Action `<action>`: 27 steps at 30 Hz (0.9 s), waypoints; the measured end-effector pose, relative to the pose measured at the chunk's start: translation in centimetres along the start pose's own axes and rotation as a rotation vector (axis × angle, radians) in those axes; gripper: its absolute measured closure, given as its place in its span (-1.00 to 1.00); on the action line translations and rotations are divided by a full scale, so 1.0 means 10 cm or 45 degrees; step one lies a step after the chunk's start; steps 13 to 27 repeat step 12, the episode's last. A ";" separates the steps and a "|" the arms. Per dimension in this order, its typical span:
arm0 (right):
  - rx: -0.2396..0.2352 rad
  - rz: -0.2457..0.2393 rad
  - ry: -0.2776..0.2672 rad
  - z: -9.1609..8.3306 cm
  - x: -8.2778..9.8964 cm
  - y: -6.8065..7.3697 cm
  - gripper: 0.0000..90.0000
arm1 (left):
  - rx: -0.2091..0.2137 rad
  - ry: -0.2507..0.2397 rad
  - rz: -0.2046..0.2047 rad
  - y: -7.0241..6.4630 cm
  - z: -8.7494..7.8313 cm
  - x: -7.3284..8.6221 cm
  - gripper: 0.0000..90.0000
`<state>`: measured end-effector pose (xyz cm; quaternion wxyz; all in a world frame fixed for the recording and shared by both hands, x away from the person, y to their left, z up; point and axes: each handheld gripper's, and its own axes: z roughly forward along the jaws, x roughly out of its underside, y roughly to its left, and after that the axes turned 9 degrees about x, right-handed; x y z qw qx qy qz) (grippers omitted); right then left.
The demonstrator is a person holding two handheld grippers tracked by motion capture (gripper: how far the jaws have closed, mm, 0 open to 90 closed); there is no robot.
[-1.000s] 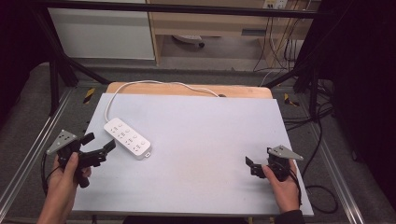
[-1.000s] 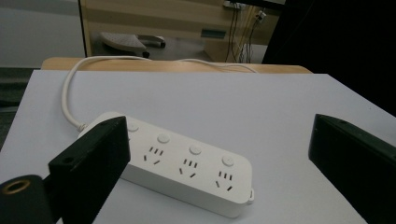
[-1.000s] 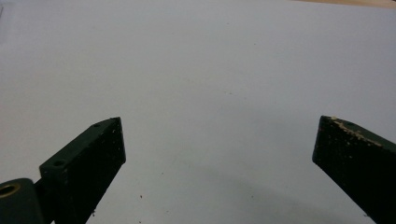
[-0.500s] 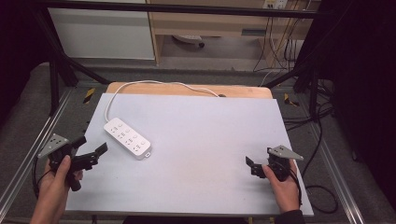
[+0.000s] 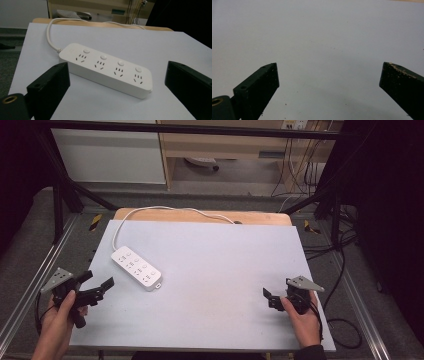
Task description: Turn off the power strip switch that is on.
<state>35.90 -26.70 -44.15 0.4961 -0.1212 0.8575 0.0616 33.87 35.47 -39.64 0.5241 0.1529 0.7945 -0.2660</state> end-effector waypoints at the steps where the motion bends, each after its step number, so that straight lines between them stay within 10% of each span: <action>1: 0.000 -0.002 0.001 0.00 0.00 0.00 -0.93 | 0.001 0.004 0.000 0.01 0.01 0.01 -0.87; 12: 0.065 -0.031 0.181 0.17 0.12 0.04 -0.95 | 0.003 0.062 0.034 -0.02 0.15 0.12 -0.86; 27: 0.065 -0.031 0.181 0.17 0.12 0.04 -0.95 | 0.003 0.062 0.034 -0.02 0.15 0.12 -0.86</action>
